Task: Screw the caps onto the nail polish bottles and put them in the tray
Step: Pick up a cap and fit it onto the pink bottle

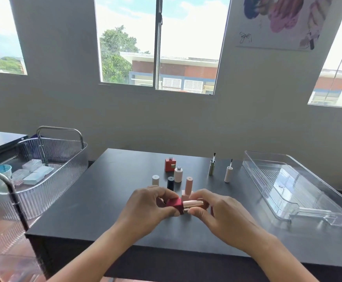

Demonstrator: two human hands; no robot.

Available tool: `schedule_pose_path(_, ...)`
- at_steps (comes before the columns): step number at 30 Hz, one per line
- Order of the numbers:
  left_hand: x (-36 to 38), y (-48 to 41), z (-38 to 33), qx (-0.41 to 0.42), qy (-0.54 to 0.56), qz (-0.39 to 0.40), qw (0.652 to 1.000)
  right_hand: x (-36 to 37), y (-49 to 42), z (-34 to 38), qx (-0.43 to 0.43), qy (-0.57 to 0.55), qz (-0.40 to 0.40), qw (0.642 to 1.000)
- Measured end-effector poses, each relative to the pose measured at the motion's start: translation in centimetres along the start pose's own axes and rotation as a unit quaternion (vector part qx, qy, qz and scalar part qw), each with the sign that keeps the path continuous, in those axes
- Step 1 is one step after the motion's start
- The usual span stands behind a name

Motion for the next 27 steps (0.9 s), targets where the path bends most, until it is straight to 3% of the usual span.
schedule_pose_path(6, 0.3, 0.1, -1.0, 0.034, -0.051, 0.004, 0.998, 0.3, -0.2, 0.6, -0.037, 0.023, -0.006, 0.999)
schedule_pose_path(20, 0.5, 1.1, -3.9, 0.142, -0.207, -0.060, 0.966, 1.7, -1.0, -1.9, 0.002, -0.097, -0.013, 0.995)
schedule_pose_path(27, 0.6, 0.3, -2.7, 0.117, -0.161, -0.041, 0.979, 1.2, -1.3, -2.1, 0.009, -0.146, -0.020, 0.989)
Point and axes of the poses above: each hand's wrist, its own y-axis away from the middle knuckle, its own x-axis out of the palm, z = x × y, the point moved 9 cm from there along -y, towards the middle knuckle, and after that the axes turned 5 degrees about z, right-handed, at the moved point
